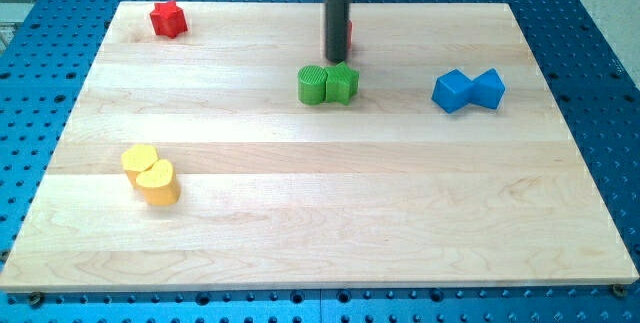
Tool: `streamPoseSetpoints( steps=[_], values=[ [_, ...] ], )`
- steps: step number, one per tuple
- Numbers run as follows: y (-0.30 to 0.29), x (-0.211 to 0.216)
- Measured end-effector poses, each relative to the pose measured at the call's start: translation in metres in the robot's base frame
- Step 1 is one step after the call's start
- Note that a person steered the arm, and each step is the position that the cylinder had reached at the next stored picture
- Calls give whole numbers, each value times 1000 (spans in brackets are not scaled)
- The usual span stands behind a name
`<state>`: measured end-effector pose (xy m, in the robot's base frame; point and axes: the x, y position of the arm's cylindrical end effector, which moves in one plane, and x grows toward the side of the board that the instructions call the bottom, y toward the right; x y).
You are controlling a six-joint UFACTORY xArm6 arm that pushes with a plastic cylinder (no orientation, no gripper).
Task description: Push the red circle towards the top center of the board
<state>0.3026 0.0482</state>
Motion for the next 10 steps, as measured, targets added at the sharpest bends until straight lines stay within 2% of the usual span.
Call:
streamPoseSetpoints(
  steps=[2,3,4,5,6,8,9,10],
  values=[
    [14,-28],
    [11,30],
    [6,-27],
    [7,-53],
    [-4,-52],
    [-14,21],
    [-62,25],
    [-69,-7]
  ],
)
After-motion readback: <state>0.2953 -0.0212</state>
